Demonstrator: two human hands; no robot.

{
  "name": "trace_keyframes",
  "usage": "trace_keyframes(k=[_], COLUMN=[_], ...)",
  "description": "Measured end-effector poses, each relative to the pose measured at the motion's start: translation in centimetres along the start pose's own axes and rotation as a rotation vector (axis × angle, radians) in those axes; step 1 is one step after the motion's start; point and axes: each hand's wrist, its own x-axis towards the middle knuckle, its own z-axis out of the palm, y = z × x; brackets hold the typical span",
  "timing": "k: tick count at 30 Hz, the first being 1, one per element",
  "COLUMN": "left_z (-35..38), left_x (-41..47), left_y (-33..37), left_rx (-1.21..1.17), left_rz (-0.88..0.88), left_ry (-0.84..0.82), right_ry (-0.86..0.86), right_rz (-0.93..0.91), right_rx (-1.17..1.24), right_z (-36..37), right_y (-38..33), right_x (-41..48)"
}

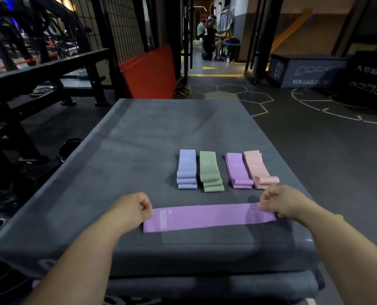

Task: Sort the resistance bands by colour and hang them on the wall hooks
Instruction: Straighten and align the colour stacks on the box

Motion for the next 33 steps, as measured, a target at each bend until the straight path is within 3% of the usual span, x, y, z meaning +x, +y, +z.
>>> trace_keyframes(k=[9,16,22,26,33], left_z=[0.3,0.0,0.3,0.1,-0.6], left_x=[-0.4,-0.3,0.4,0.9,0.4], left_y=[0.6,1.0,0.8,0.2,0.3], left_rx=[0.007,0.033,-0.336,-0.405,-0.391], left_rz=[-0.037,-0.077,-0.141,-0.157,-0.144], left_ry=[-0.054,0.029,0.118,0.171,0.321], right_ry=[-0.072,0.009,0.124,0.095,0.080], right_rz=[0.001,-0.018,-0.066,-0.106,-0.259], right_rx=[-0.024,-0.056,0.093,0.377,0.469], right_z=[-0.3,-0.4,0.2,0.6,0.8], right_y=[-0.5,-1.0,-0.9,-1.0,-1.4], right_x=[-0.7,-0.8,-0.6,-0.6,-1.9])
